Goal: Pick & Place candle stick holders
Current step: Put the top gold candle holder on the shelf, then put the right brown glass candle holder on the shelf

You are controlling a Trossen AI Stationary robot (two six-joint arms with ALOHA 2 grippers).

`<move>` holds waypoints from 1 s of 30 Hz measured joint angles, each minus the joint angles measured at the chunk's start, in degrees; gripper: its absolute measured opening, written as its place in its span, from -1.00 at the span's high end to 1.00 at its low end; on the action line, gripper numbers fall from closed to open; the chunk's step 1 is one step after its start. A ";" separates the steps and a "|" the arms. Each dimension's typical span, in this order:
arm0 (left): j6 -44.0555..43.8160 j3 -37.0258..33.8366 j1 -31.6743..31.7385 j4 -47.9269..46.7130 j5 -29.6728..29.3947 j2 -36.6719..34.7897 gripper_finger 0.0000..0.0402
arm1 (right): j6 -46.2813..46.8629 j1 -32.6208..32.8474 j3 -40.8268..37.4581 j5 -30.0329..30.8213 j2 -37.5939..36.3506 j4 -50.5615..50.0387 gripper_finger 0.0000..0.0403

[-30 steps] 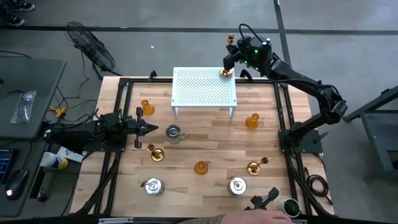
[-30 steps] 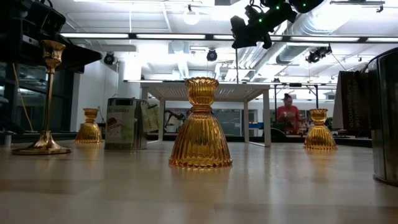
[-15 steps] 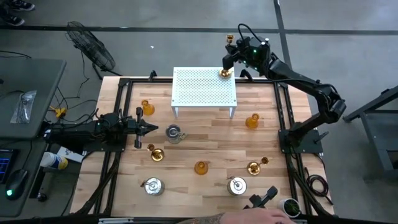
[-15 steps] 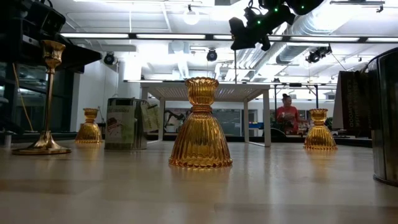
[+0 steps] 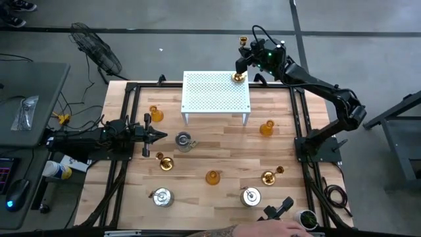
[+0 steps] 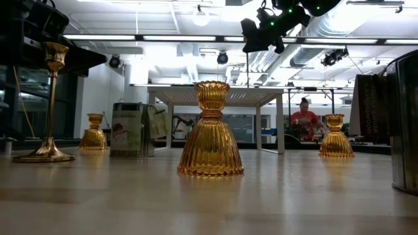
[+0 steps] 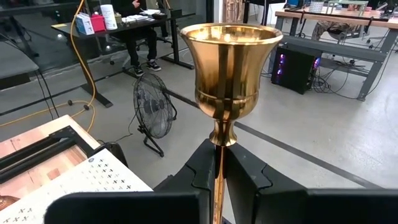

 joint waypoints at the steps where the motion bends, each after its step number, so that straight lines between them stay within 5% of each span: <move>1: 0.00 0.00 -0.01 -0.01 0.01 0.01 1.00 | 0.00 0.00 0.00 0.00 0.00 0.00 0.92; 17: 0.01 0.00 -0.01 -0.01 0.01 0.00 1.00 | 0.00 0.00 -0.17 0.02 0.07 -0.35 0.66; 30: 0.00 0.00 0.01 0.00 0.01 0.02 1.00 | 0.00 -0.02 -0.17 0.52 0.07 -0.28 0.06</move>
